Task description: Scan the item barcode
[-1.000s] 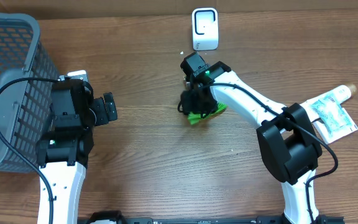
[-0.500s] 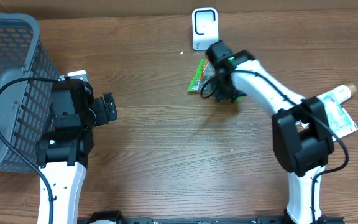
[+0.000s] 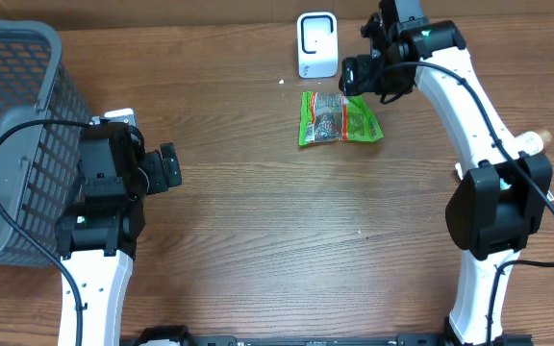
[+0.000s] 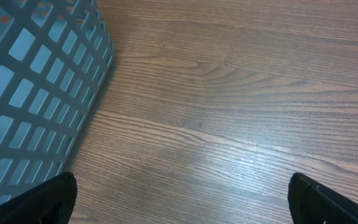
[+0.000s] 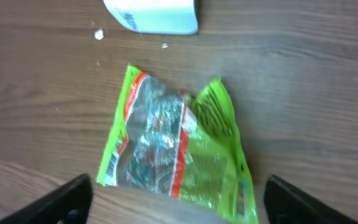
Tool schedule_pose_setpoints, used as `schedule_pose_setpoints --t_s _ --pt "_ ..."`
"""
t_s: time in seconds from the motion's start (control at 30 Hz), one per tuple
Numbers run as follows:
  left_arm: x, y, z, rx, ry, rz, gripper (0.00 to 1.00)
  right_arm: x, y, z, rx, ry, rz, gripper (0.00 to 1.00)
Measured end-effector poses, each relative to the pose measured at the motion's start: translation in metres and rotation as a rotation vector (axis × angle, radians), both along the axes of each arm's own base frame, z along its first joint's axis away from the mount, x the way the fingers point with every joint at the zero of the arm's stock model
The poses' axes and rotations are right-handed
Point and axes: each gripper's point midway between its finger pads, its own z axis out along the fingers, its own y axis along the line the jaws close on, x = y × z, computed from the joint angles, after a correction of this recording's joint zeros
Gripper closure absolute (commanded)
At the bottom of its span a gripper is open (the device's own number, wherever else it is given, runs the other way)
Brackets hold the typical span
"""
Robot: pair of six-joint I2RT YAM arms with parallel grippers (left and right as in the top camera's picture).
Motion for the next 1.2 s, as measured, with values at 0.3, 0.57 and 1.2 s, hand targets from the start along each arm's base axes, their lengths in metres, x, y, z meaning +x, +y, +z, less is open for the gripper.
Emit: schedule_pose_setpoints --t_s 0.3,0.57,1.2 --pt "0.000 0.000 0.000 0.000 0.000 0.000 0.00 0.018 -0.001 -0.079 -0.058 0.059 0.009 0.00" --pt "0.000 0.000 0.000 0.000 0.000 0.000 0.00 0.008 -0.005 -0.116 -0.094 0.135 0.030 0.09" --pt "0.000 0.000 0.000 0.000 0.000 0.000 0.00 -0.058 0.031 -0.121 0.157 0.442 0.119 0.96"
